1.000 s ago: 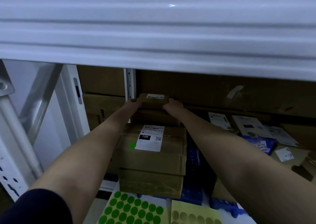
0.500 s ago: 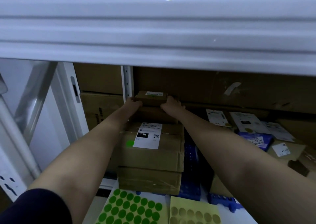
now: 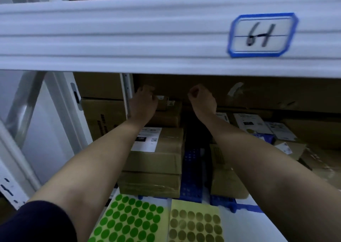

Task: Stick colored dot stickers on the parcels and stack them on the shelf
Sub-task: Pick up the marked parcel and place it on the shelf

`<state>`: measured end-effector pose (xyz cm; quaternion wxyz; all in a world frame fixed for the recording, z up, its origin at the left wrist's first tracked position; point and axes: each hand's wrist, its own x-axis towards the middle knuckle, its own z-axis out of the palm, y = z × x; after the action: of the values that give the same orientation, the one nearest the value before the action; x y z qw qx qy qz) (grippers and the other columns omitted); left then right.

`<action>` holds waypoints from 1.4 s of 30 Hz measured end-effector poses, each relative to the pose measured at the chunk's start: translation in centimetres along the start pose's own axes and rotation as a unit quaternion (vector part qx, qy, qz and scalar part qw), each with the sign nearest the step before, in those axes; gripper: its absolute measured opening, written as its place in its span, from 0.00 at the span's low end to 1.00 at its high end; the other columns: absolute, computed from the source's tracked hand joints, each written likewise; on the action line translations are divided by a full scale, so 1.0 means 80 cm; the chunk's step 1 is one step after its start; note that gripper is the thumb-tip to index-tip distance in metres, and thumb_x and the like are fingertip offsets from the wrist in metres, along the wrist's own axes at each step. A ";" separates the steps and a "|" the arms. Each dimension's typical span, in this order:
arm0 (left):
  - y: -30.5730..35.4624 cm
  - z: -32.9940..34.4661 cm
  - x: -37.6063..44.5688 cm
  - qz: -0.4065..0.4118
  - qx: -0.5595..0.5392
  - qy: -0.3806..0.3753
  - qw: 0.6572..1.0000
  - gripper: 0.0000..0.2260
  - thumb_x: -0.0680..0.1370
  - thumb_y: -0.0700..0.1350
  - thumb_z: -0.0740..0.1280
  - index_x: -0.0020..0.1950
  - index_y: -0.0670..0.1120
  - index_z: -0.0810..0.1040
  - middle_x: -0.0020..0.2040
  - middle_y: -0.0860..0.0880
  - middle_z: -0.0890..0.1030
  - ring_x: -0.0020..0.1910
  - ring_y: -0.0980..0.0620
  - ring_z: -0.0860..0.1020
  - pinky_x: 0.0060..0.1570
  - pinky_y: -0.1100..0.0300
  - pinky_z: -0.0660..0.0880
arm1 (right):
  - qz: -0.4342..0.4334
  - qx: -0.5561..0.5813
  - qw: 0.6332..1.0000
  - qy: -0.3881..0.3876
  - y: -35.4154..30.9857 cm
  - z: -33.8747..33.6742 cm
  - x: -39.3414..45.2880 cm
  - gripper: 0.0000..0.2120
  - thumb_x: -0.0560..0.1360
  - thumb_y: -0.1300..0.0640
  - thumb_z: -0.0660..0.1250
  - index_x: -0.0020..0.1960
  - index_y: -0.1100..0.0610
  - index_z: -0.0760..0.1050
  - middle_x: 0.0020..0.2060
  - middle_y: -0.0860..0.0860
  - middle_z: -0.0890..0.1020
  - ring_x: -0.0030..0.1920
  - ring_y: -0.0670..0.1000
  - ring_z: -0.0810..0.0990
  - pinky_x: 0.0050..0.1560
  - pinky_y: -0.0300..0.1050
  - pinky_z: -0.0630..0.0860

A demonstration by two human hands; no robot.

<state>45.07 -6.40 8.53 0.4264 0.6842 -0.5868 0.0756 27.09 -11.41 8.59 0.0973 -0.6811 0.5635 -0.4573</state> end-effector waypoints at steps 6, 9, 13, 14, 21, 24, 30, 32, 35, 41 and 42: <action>0.104 0.044 -0.025 0.044 -0.050 -0.023 0.997 0.14 0.76 0.43 0.63 0.61 0.48 0.75 0.57 0.48 0.79 0.59 0.48 0.75 0.53 0.56 0.70 | 0.016 0.006 0.999 0.027 0.048 -0.064 -0.022 0.08 0.77 0.49 0.65 0.52 0.53 0.74 0.48 0.51 0.82 0.49 0.54 0.80 0.42 0.45 0.75; 0.164 0.071 -0.040 0.046 -0.074 -0.044 0.995 0.13 0.76 0.44 0.63 0.61 0.49 0.75 0.57 0.49 0.80 0.58 0.48 0.76 0.55 0.53 0.73 | 0.037 -0.028 0.998 0.035 0.084 -0.106 -0.029 0.12 0.78 0.47 0.65 0.56 0.55 0.74 0.51 0.53 0.82 0.50 0.54 0.80 0.40 0.42 0.68; 0.244 0.112 -0.073 0.071 -0.093 -0.060 0.991 0.12 0.77 0.45 0.63 0.60 0.47 0.75 0.56 0.49 0.79 0.57 0.49 0.76 0.55 0.52 0.73 | 0.063 -0.057 0.995 0.058 0.149 -0.163 -0.038 0.18 0.78 0.45 0.63 0.61 0.56 0.73 0.53 0.55 0.81 0.52 0.57 0.80 0.41 0.45 0.71; 0.260 0.121 -0.081 0.082 -0.096 -0.062 0.990 0.12 0.77 0.45 0.63 0.60 0.47 0.74 0.56 0.49 0.79 0.57 0.49 0.76 0.54 0.53 0.73 | 0.068 -0.063 0.994 0.062 0.163 -0.174 -0.041 0.18 0.78 0.44 0.63 0.61 0.56 0.73 0.51 0.55 0.82 0.51 0.57 0.81 0.41 0.46 0.73; 0.361 0.191 -0.146 0.085 -0.117 -0.131 0.981 0.12 0.79 0.45 0.60 0.62 0.48 0.73 0.60 0.49 0.77 0.56 0.49 0.76 0.51 0.56 0.73 | 0.135 -0.090 0.985 0.052 0.263 -0.260 -0.053 0.16 0.79 0.42 0.59 0.49 0.55 0.73 0.41 0.51 0.81 0.39 0.52 0.79 0.36 0.45 0.72; 0.401 0.216 -0.173 0.059 -0.141 -0.182 0.971 0.12 0.80 0.46 0.59 0.62 0.49 0.72 0.60 0.49 0.75 0.55 0.49 0.76 0.49 0.56 0.73 | 0.166 -0.104 0.979 0.050 0.302 -0.296 -0.057 0.19 0.81 0.43 0.54 0.48 0.55 0.75 0.40 0.51 0.81 0.37 0.50 0.78 0.36 0.46 0.75; 0.464 0.277 -0.229 0.027 -0.156 -0.341 0.927 0.14 0.80 0.47 0.58 0.65 0.48 0.70 0.62 0.48 0.75 0.57 0.48 0.75 0.58 0.52 0.73 | 0.240 -0.102 0.965 0.011 0.392 -0.363 -0.074 0.20 0.83 0.50 0.50 0.36 0.54 0.69 0.34 0.52 0.75 0.34 0.50 0.73 0.37 0.43 0.67; 0.480 0.297 -0.248 0.012 -0.159 -0.394 0.905 0.16 0.80 0.46 0.59 0.67 0.45 0.69 0.64 0.45 0.73 0.60 0.46 0.73 0.60 0.55 0.71 | 0.265 -0.099 0.959 -0.034 0.423 -0.376 -0.080 0.13 0.82 0.54 0.54 0.41 0.56 0.69 0.37 0.52 0.74 0.36 0.50 0.73 0.41 0.43 0.68; 0.500 0.323 -0.276 -0.025 -0.159 -0.467 0.870 0.21 0.80 0.45 0.62 0.71 0.41 0.64 0.68 0.42 0.69 0.65 0.43 0.70 0.60 0.59 0.69 | 0.278 -0.105 0.948 -0.111 0.471 -0.377 -0.087 0.09 0.79 0.59 0.57 0.56 0.60 0.72 0.51 0.57 0.78 0.50 0.57 0.77 0.51 0.49 0.74; 0.506 0.386 -0.308 -0.136 -0.140 -0.540 0.819 0.41 0.75 0.49 0.70 0.78 0.46 0.46 0.78 0.43 0.45 0.76 0.43 0.48 0.73 0.52 0.56 | 0.342 -0.074 0.919 -0.181 0.530 -0.369 -0.102 0.30 0.78 0.56 0.62 0.75 0.63 0.55 0.71 0.61 0.63 0.70 0.62 0.64 0.69 0.56 0.66; 0.508 0.394 -0.312 -0.158 -0.149 -0.533 0.818 0.43 0.73 0.48 0.71 0.78 0.47 0.45 0.78 0.44 0.44 0.77 0.44 0.47 0.74 0.53 0.54 | 0.350 -0.075 0.914 -0.191 0.538 -0.367 -0.104 0.31 0.78 0.55 0.62 0.75 0.63 0.54 0.72 0.61 0.62 0.71 0.61 0.63 0.69 0.56 0.65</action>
<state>-10.16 -7.02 -6.12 0.1496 0.6290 -0.6102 -0.4579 -23.18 -7.96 -7.05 0.3054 -0.5199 0.7692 -0.2116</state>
